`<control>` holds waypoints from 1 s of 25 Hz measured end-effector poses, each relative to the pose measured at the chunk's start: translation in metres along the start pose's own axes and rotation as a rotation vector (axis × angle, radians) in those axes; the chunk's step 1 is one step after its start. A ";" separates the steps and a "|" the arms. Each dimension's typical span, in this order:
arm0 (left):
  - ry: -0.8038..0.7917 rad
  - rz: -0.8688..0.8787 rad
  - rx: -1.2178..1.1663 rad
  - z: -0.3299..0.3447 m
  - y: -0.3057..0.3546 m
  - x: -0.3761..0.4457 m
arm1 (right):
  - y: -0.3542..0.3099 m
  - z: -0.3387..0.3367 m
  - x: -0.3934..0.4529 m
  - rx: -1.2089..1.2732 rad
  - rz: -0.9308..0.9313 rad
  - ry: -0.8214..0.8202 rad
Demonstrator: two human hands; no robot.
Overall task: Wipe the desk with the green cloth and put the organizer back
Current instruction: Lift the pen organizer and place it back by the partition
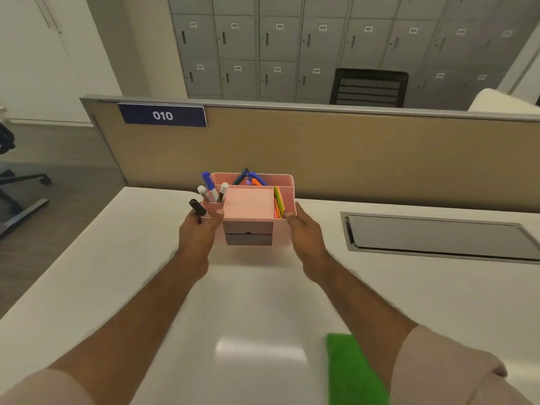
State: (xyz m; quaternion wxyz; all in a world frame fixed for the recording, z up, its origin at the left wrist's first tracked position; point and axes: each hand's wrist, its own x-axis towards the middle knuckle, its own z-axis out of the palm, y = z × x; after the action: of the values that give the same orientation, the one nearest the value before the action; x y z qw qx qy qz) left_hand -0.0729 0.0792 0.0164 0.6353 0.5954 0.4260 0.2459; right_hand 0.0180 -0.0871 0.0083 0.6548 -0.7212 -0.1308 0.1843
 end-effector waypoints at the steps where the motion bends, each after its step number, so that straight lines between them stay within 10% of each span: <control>1: -0.029 0.000 0.005 0.016 0.000 -0.008 | -0.001 -0.018 0.001 -0.008 0.014 0.008; 25: -0.239 0.008 0.284 0.119 -0.030 -0.030 | 0.020 -0.132 -0.002 -0.100 0.047 0.074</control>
State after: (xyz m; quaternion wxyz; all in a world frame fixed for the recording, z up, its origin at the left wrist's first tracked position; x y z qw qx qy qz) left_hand 0.0045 -0.0157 -0.0137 0.5898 0.7059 0.3755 0.1132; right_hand 0.0728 -0.2079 -0.0014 0.6177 -0.7623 -0.0985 0.1662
